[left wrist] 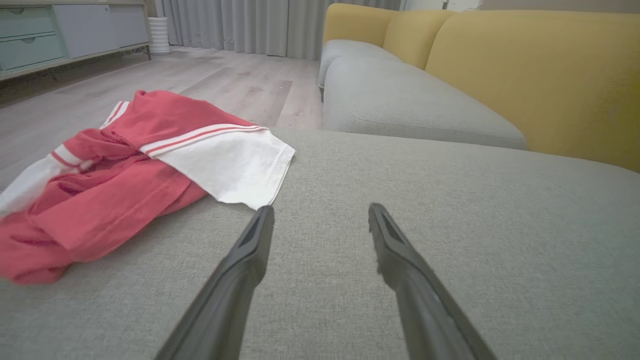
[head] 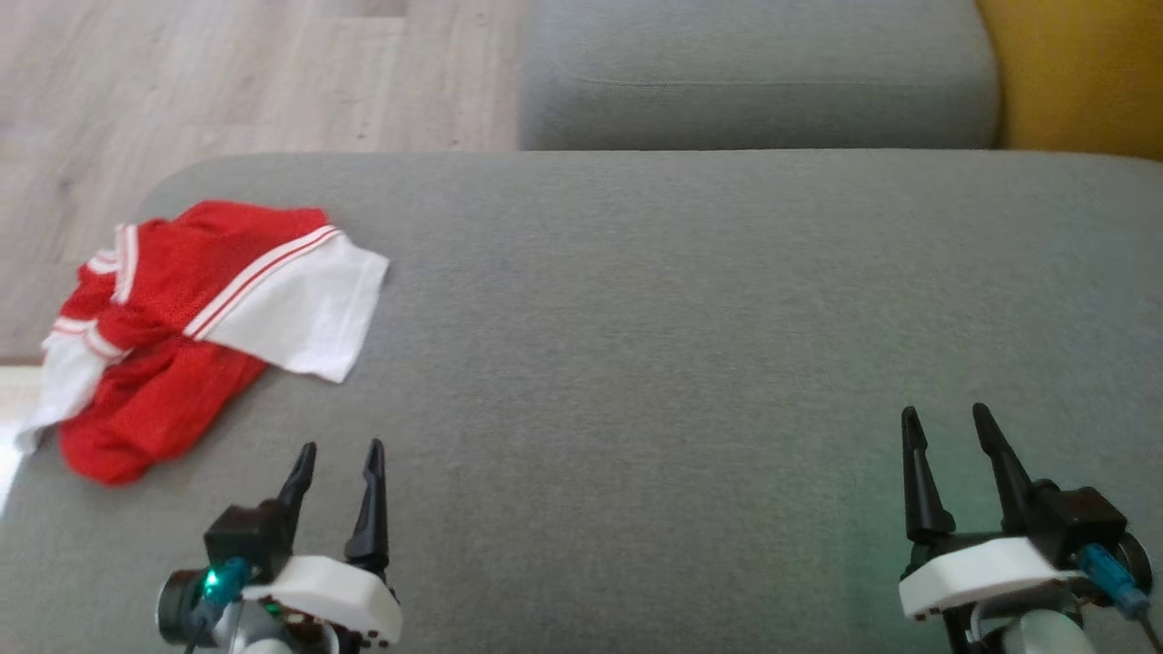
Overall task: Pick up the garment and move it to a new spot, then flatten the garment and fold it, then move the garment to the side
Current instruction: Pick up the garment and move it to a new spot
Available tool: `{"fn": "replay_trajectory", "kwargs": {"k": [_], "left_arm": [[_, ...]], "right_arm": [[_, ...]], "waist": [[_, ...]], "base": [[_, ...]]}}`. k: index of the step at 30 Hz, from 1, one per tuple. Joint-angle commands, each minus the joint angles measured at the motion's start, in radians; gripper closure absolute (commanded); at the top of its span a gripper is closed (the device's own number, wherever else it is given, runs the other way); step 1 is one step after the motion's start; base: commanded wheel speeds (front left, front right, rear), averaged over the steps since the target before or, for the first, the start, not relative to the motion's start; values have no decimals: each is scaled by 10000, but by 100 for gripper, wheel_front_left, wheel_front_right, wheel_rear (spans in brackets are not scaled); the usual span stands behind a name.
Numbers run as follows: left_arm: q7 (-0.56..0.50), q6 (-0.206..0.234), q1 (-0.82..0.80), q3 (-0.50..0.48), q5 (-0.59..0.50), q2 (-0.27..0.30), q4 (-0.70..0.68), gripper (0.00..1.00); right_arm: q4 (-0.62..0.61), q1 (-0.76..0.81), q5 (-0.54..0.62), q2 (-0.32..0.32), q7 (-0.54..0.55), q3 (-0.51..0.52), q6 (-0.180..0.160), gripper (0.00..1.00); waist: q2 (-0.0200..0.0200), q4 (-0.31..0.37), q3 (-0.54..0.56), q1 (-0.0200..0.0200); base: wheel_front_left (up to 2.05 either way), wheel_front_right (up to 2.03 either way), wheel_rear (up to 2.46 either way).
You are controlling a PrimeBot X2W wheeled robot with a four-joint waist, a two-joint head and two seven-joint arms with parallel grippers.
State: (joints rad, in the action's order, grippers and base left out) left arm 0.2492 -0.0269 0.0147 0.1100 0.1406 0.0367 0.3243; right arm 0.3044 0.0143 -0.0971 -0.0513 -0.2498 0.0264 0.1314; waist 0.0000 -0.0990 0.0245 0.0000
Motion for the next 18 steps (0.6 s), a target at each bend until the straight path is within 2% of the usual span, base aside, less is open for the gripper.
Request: {"fn": "replay_trajectory", "kwargs": {"k": [1, 10, 14, 18], "left_arm": [[126, 55, -512, -228, 72, 136, -285, 0], [126, 163, -250, -398, 312, 136, -374, 0], [126, 167, -90, -596, 336, 136, -493, 0], [126, 137, -24, -743, 339, 138, -575, 0]], "right_arm": [[-359, -143, -76, -52, -120, -299, -7, 0], [-344, -204, -128, -20, -120, -598, -7, 0], [-273, -335, -166, -11, -120, -821, -7, 0], [-203, -444, -157, -6, -120, -986, -7, 0]], "waist": [[0, -630, 10, 0], [0, -2875, 111, 0], [0, -3406, 115, 0], [0, -3502, 92, 0]], "base": [[0, 0, 0], [0, 0, 0], [0, 0, 0], [0, 0, 0]]}}
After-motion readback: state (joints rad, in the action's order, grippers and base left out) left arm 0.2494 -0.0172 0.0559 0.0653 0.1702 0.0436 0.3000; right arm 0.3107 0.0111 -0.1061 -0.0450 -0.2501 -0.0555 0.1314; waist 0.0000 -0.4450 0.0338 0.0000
